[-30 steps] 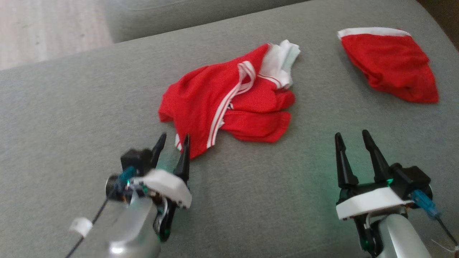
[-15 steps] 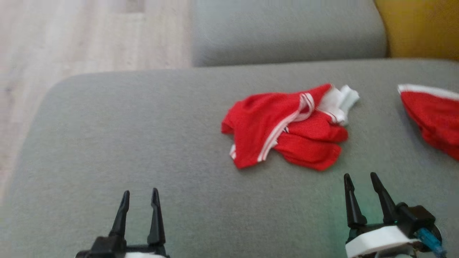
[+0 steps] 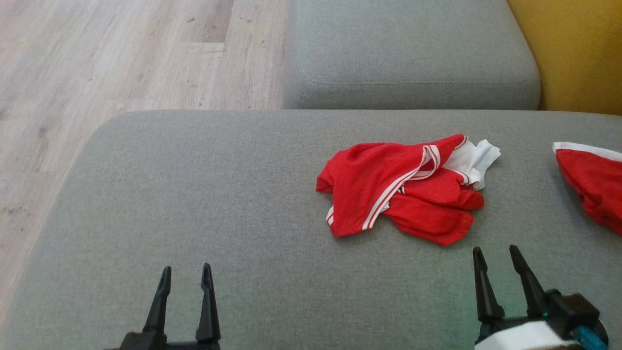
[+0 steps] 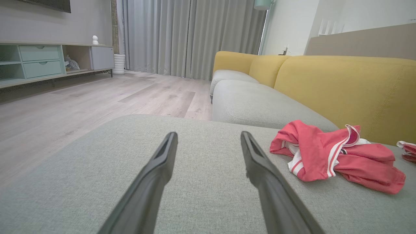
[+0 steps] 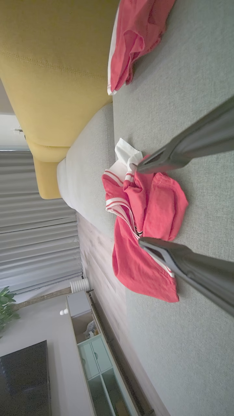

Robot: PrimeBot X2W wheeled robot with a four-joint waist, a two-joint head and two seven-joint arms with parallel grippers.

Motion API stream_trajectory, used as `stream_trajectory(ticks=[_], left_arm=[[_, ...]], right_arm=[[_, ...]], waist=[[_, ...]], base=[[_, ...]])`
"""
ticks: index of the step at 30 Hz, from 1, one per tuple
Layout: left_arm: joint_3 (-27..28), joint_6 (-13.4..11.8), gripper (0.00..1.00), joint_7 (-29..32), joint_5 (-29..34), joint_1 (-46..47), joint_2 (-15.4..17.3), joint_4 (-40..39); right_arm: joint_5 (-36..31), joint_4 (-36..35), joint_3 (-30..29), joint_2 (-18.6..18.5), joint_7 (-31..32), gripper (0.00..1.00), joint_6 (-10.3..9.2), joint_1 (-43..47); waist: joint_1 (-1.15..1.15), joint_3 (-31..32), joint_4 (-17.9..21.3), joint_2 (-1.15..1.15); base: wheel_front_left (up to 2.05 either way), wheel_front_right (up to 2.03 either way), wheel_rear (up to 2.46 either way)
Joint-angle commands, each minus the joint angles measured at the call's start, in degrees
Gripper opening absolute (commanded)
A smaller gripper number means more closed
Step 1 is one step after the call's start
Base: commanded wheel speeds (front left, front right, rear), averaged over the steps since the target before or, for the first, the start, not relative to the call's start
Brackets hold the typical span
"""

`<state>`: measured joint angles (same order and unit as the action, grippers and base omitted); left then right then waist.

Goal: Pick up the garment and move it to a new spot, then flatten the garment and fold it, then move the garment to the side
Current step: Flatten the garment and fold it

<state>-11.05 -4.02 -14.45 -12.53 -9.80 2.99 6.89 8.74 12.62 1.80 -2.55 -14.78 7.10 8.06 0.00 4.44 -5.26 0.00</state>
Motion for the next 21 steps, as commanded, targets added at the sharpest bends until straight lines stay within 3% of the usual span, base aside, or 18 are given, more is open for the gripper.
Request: stream_trajectory(ticks=[1,21], left_arm=[[1.6,0.1,1.00,-0.5,0.6,2.6,-0.1,-2.0],[1.0,1.5,1.00,-0.5,2.4,3.9,-0.1,-0.2]], right_arm=[[0.2,-2.5,1.2,-0.3,-0.2,1.00,0.39,-0.4],[1.0,-5.4,2.7,-0.3,-0.2,1.00,0.39,3.0]], waist=[[0.00,0.1,0.1,0.00],[0.00,0.7,2.9,0.00]], base=[[0.00,0.00,0.00],[0.00,0.00,0.00]])
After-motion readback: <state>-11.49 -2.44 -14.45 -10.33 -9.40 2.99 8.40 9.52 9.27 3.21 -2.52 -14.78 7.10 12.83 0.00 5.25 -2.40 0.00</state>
